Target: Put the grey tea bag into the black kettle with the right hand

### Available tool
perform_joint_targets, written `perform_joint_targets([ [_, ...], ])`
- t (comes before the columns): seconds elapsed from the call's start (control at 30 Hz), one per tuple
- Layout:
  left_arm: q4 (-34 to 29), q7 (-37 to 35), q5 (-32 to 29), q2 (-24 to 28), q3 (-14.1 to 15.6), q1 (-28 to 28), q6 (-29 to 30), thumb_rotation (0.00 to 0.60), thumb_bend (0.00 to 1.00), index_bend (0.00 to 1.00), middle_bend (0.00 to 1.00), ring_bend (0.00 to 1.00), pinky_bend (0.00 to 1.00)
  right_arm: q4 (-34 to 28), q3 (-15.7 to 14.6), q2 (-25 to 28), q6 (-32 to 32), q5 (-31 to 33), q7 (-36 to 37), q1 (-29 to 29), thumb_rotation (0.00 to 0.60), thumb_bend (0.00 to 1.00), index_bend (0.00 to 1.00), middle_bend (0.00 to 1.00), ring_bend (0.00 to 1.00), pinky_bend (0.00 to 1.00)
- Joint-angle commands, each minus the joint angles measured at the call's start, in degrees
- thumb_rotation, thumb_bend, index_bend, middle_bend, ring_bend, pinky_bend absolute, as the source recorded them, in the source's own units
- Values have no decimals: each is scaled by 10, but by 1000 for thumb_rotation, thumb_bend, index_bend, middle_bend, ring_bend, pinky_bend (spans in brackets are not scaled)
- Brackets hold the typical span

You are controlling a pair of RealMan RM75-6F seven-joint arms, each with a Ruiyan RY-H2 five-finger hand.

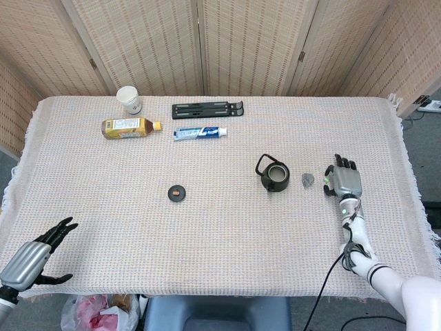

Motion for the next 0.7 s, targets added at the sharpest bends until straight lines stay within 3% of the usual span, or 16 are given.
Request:
perform_joint_targets([
  [0.03, 1, -2, 0, 0, 1, 0, 0, 600, 104, 0, 7, 142, 328, 3, 0, -3, -1, -1, -1, 0, 600, 313, 414, 0, 0, 0],
  [0.7, 3, -3, -3, -1, 2, -2, -4, 600, 104, 0, 7, 142, 328, 23, 7, -16, -3, -9, 2, 3, 600, 327, 471, 0, 0, 0],
])
